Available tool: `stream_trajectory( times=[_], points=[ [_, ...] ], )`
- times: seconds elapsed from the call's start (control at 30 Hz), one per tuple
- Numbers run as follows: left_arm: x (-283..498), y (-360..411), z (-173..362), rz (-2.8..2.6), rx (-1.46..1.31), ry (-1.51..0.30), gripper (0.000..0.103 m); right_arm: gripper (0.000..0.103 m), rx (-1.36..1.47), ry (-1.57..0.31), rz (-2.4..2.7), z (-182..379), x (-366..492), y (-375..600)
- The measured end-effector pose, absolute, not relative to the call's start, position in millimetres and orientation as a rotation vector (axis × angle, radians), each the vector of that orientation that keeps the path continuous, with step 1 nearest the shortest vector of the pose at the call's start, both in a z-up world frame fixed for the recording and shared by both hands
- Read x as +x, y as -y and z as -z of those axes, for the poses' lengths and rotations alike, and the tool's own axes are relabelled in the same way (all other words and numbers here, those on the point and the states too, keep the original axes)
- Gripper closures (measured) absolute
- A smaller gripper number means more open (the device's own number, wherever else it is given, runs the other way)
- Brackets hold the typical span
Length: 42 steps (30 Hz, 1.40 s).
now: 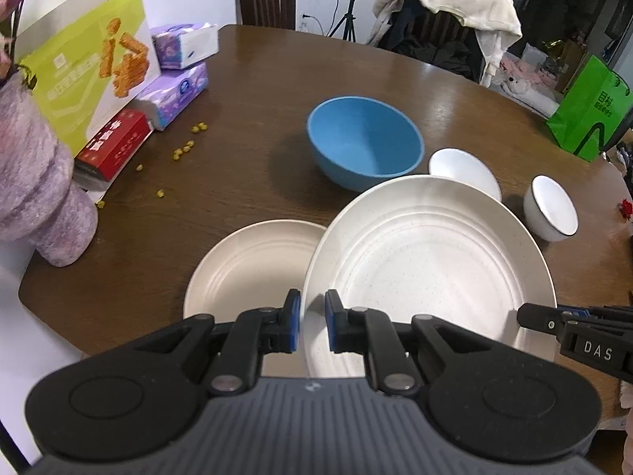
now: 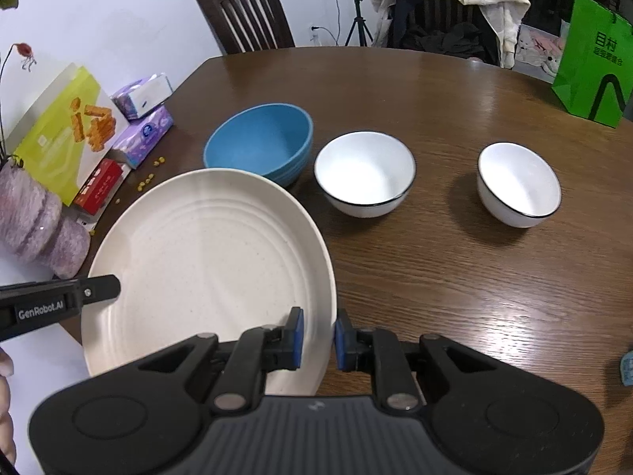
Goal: Organize plates and bowls
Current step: 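Carry the held plate with both grippers over the stacked cream plates, then lower the held plate onto the stacked cream plates with both grippers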
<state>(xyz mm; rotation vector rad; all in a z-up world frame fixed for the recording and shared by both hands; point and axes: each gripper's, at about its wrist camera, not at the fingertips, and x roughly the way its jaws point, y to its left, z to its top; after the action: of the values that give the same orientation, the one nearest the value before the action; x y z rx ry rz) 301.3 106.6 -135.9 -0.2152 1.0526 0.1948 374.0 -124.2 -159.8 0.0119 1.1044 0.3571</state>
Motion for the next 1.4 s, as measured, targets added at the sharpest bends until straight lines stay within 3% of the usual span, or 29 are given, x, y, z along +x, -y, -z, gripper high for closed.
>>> stream_trajectory(
  times=[0.7,1.4],
  points=[
    [304,-182,163,-0.207,-0.205,-1.077,0.089,0.088,-0.001,-1.141,-0.374,188,377,43],
    [316,-209,183,-0.160,-0.147,-1.077,0.089,0.087,-0.005,-1.137,-0.349,207,380,14]
  ],
)
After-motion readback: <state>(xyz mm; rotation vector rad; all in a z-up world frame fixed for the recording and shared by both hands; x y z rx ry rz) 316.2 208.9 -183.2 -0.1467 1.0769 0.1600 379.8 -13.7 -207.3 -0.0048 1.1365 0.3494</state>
